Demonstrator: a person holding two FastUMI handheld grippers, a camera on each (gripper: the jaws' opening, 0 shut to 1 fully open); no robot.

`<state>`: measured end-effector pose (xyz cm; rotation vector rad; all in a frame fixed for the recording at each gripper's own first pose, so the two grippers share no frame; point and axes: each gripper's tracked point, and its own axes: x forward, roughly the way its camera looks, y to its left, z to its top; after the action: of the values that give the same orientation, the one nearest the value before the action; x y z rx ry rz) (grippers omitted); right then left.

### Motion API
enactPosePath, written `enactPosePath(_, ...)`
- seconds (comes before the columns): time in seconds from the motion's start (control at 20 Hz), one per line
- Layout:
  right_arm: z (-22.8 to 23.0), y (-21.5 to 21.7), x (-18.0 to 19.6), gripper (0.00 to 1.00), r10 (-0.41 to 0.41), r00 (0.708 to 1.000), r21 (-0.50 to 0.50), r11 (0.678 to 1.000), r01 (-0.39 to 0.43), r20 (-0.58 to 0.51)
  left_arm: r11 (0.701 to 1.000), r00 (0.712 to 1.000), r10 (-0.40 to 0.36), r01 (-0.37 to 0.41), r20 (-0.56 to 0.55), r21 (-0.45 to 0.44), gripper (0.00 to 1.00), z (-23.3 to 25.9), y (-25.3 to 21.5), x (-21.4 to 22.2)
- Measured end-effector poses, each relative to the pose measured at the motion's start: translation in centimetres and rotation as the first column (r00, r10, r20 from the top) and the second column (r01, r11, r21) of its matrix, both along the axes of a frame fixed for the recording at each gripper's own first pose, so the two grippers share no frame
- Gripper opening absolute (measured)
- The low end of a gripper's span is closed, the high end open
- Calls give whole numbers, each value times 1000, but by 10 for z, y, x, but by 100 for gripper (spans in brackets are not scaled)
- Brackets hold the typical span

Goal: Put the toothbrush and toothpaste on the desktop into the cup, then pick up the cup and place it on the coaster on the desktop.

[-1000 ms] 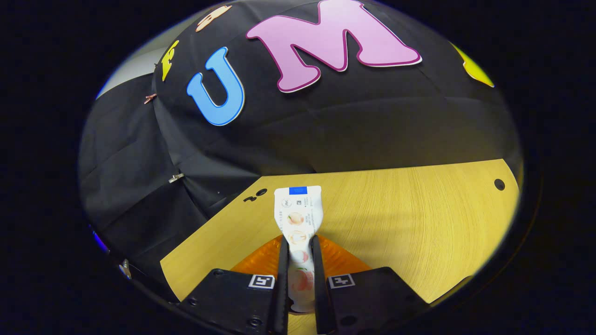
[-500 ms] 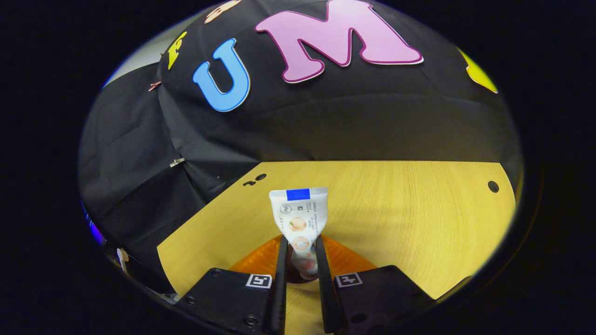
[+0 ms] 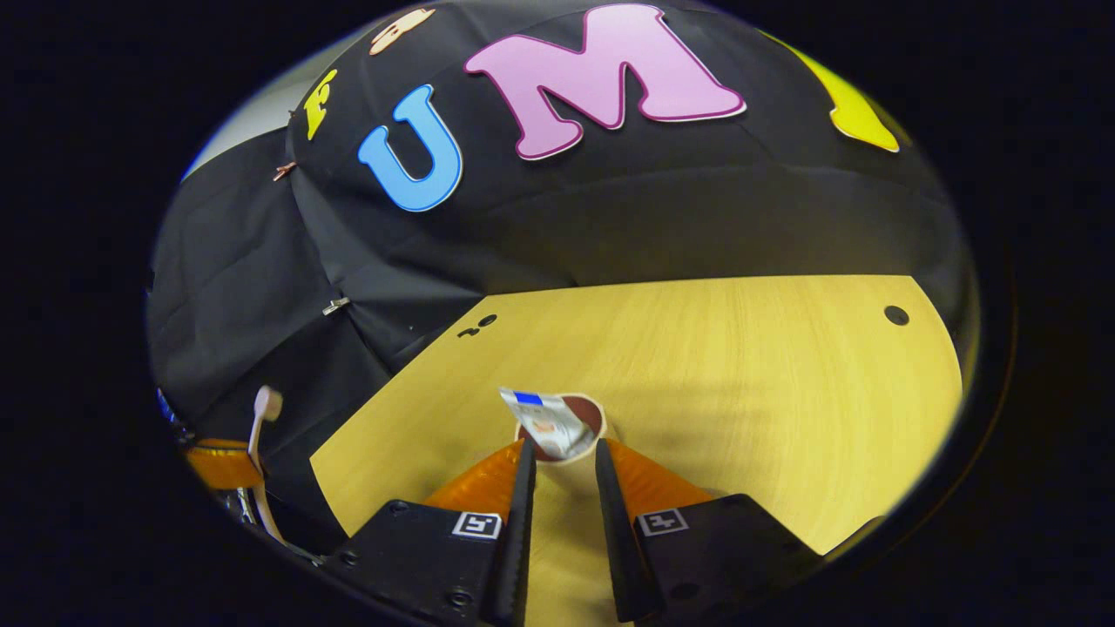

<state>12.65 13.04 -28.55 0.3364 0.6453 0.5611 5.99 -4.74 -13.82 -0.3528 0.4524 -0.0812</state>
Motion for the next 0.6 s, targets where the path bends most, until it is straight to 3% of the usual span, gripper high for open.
enactPosePath(0.35, -20, -68, -83, 42, -28, 997, -83, 996, 21, -76, 997, 988, -73, 74, 138, -2, 6, 32, -11, 73)
enactPosePath(0.5, -32, -110, -106, 42, -105, 988, -127, 988, 90, -116, 994, 978, -80, 92, 194, -53, 6, 41, -14, 105)
enactPosePath(0.55, -33, -124, -114, 42, -144, 981, -134, 983, 126, -132, 992, 974, -77, 95, 213, -76, 2, 44, -14, 116)
enactPosePath(0.6, -35, -135, -120, 42, -174, 974, -138, 978, 155, -142, 991, 970, -70, 94, 235, -94, 6, 46, -13, 127)
